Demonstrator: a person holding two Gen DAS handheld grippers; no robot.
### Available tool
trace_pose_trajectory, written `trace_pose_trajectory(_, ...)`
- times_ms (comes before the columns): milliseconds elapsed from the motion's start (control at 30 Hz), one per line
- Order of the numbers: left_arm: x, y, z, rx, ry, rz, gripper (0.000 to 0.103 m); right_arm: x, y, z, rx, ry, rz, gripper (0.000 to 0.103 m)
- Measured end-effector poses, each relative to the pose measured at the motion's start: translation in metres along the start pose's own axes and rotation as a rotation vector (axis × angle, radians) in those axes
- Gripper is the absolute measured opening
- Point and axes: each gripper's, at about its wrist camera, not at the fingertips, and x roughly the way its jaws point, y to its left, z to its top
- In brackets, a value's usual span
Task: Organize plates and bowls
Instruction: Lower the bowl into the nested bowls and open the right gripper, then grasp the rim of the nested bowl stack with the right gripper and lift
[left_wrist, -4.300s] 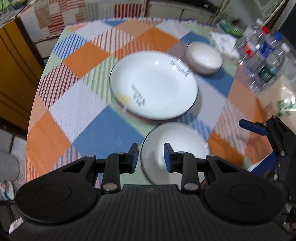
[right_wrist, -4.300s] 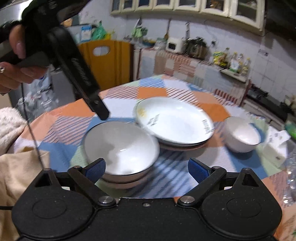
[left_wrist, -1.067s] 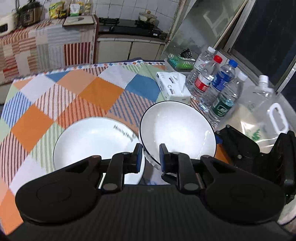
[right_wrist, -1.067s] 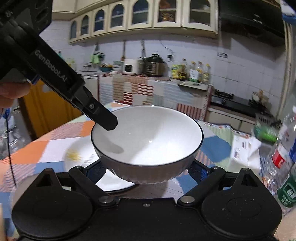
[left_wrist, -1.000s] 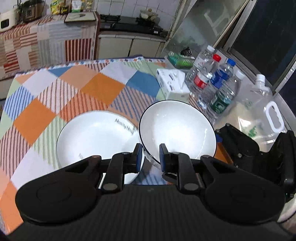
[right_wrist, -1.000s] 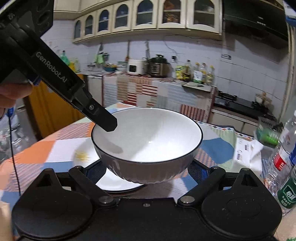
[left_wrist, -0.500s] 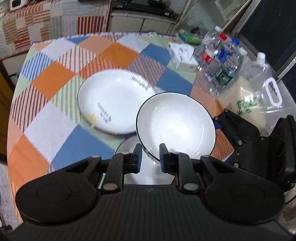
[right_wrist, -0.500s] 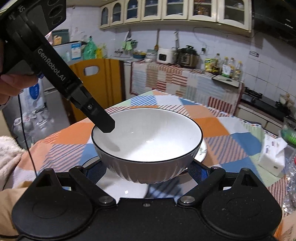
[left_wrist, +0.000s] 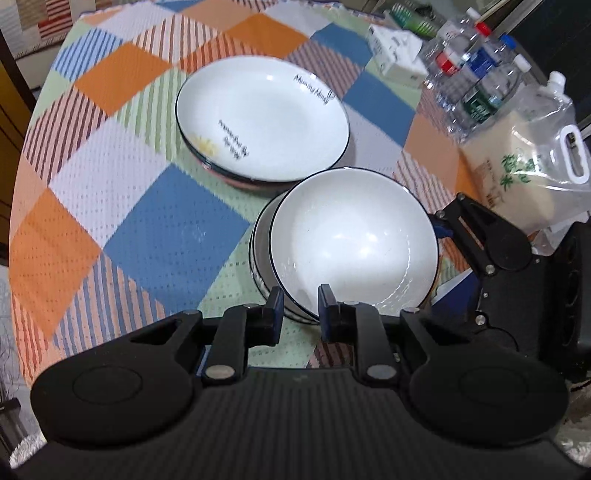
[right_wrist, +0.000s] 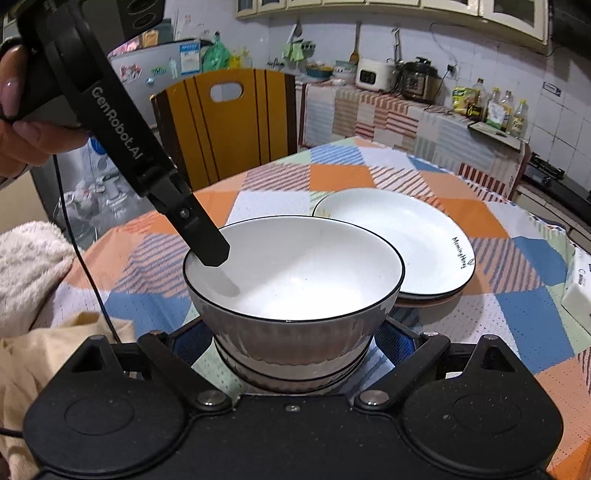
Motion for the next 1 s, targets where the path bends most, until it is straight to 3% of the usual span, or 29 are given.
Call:
trace_pose_trajectory(367,0.015,-0.012,-0.002,0.071,0.031,0.097,0.018,0.008,0.007,0.004,-0.080,0.100,0.004,0.097)
trace_pose_trajectory(833,0.032,-0.029,-0.001,0.141,0.041,0.218,0.020,0.011,0.020,0.006,-0.121,0.125,-0.048,0.101)
trace_pose_trajectory(933,0.030,-0.028,-0.003,0.116,0.033,0.221,0.026,0.009,0.019,0.005,-0.115,0.119,-0.051,0.100)
trace_pose_trajectory(1000,0.028,-0.026,-0.004,0.095,0.024,0.208,0.035,0.006,0.018,0.003,-0.098,0.106,-0.050,0.100)
